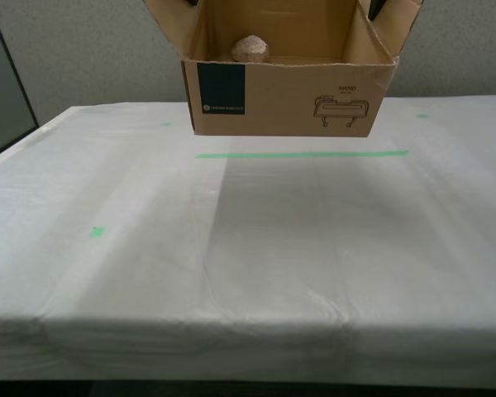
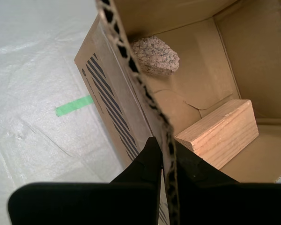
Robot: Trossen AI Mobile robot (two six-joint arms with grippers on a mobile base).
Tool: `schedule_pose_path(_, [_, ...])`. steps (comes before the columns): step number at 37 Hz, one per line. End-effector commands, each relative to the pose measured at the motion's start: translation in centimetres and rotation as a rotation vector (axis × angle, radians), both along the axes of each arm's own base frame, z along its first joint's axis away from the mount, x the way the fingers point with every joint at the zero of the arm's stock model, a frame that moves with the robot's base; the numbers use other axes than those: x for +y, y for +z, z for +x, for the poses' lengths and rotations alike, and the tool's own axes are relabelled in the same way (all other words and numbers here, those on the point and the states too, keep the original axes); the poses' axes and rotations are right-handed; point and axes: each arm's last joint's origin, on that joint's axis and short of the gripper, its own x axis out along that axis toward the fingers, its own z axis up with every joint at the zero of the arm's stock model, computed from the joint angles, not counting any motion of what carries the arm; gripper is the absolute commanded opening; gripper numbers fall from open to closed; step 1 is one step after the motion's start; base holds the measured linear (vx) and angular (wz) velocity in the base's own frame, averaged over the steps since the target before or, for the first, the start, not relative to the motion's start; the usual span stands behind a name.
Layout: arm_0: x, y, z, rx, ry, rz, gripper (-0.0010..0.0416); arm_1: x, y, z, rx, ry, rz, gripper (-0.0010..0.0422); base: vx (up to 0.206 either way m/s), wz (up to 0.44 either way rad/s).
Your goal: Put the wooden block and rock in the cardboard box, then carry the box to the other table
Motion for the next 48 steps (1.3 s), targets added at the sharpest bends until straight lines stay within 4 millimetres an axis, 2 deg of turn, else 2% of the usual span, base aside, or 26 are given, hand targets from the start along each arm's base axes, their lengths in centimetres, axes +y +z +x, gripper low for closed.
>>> schedule_pose_path(1, [0.0,-0.3,-0.1,0.008,-0.001,-0.004,-0.0001,-0.3,0.0,-0.2,0.004,-0.025,-0.008,-0.0001,0.131,-0.002])
schedule_pose_path(6, [-0.1,-1.3,-0.3,0.041,-0.002,-0.019,-0.0001,-0.5,0.1,-0.3,0.007,-0.025,-0.012,-0.0001,0.110,0.002])
schedule_pose_path(12, [-0.2,-3.5,-0.7,0.104,-0.002,-0.048,-0.0001,-1.4,-0.7,-0.2,0.026,-0.044,-0.005,-0.0001,0.055,0.002])
schedule_pose_path(21, [-0.7,-5.5,-0.4,0.103,-0.018,-0.047,-0.0001,-3.0,-3.7,1.4,0.084,-0.060,0.020,-0.0001,-0.003,-0.004])
schedule_pose_path(30, [-2.9,-5.5,0.9,0.057,-0.083,-0.029,-0.0001,-4.5,-5.5,4.0,0.119,-0.042,0.027,-0.0001,-0.002,-0.002])
schedule_pose_path(39, [-4.5,-5.0,2.2,-0.041,-0.124,-0.001,-0.0001,-6.0,-4.9,6.5,0.082,-0.018,0.009,-0.0001,0.000,0.000])
schedule_pose_path(48, [-4.8,-5.2,3.1,-0.083,-0.158,0.025,-0.0001,-7.4,-6.3,8.5,0.147,-0.006,0.035,-0.0001,0.000,0.000])
